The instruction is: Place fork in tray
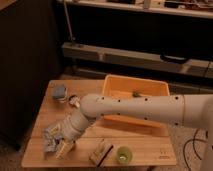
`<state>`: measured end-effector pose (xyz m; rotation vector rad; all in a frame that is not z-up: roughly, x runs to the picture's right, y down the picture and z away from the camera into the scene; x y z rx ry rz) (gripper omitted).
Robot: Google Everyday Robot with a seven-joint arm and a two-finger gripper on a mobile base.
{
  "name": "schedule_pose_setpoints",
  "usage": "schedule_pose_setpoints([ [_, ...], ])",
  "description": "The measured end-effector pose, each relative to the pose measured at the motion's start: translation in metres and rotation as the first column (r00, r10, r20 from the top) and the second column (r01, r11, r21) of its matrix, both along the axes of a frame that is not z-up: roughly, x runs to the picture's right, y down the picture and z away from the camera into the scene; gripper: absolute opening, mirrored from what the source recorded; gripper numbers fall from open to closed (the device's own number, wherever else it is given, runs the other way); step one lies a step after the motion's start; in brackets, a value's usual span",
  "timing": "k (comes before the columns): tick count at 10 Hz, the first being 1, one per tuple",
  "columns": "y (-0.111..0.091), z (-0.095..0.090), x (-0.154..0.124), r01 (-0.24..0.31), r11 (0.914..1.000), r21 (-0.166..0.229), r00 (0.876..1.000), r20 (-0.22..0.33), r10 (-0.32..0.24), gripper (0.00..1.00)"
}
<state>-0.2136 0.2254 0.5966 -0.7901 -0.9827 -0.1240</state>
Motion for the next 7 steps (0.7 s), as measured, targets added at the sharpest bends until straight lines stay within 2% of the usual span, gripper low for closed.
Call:
schedule_pose_setpoints([
  [1, 0.002, 0.002, 0.0, 0.005, 1.0, 0.004, 1.0, -0.009, -0.005, 0.63],
  [4, 0.005, 0.009, 0.005, 0.009, 0.9993, 0.036, 0.999, -0.042, -0.007, 0.36],
  [6, 0.003, 0.012, 0.006, 0.008, 0.9977, 0.067, 0.998, -0.065, -0.003, 0.14],
  [7, 0.001, 0.012, 0.007, 0.006, 0.9966, 0.082, 0.997, -0.078, 0.001, 0.09],
])
